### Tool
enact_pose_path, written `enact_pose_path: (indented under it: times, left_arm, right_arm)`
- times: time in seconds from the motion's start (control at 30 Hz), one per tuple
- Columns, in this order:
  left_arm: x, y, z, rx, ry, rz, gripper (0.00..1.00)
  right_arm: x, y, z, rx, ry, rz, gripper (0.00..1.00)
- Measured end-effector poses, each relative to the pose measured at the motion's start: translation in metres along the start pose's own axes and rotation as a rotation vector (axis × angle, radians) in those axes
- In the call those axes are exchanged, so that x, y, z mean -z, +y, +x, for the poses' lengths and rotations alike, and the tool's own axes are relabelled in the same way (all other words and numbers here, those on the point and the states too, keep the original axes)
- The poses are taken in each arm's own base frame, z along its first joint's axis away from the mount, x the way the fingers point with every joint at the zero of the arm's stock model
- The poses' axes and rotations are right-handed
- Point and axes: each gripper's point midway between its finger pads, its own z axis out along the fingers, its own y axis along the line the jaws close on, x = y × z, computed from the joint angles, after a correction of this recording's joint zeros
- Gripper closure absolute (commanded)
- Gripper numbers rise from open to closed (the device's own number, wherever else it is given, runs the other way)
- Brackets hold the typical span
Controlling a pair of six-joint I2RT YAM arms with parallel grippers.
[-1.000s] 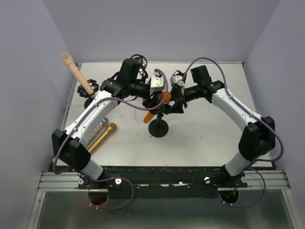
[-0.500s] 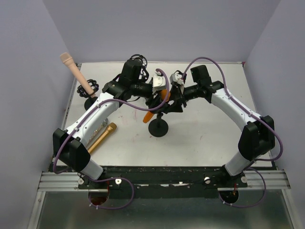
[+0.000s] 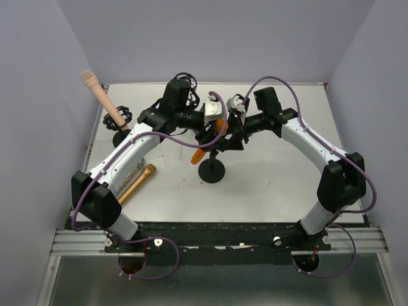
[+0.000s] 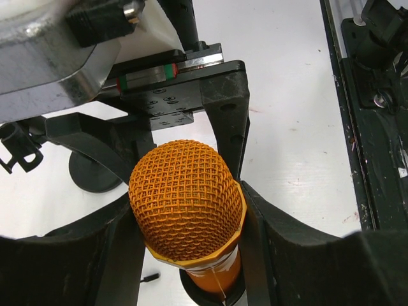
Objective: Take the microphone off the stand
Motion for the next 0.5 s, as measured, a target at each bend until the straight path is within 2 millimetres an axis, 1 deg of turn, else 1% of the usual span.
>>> enact_pose_path:
  times: [0.07,0.13,0.2,0.27,0.33,0.37,0.4,0.5]
  left_arm:
    - [-0.0002,-0.0003,-0.0002,-0.002,-0.001,0.001,1.0]
    - [-0.0002,-0.0003,-0.0002,-0.002,-0.001,0.001,1.0]
    - [-0.0002,-0.0001,-0.0002,-0.003,0.0,0.001,1.0]
    - [0.0001,0.0003,0.0,-0.001,0.0,-0.001,1.0]
    - [0.0,0.0003,-0.0001,-0.002,0.0,-0.001,1.0]
    - [0.0,0.0003,-0.0001,-0.002,0.0,-0.001,1.0]
    - [0.0,0.0003,-0.0001,-0.002,0.0,-0.001,1.0]
    - [0.0,0.0003,-0.0001,-0.002,0.0,-0.001,1.0]
  right_arm:
    - [-0.0004,-0.0004,0.0011,-0.004,0.001,0.0,0.32]
    - [-0.0015,-0.0013,0.0038,-0.014,0.003,-0.002,0.39]
    - [-0.0026,-0.0008,0.0058,-0.03,0.002,-0.01,0.47]
    - [-0.0028,-0.0009,0.0059,-0.033,0.001,-0.01,0.59]
    - [-0.003,-0.0005,0.0057,-0.036,-0.001,-0.012,0.74]
    - [-0.0031,-0.0005,0.0061,-0.037,-0.001,-0.012,0.91]
    - [-0.0033,-0.0005,0.0062,-0.038,-0.002,-0.012,1.0]
    - [-0.0038,-0.0004,0.0065,-0.037,-0.008,-0.012,1.0]
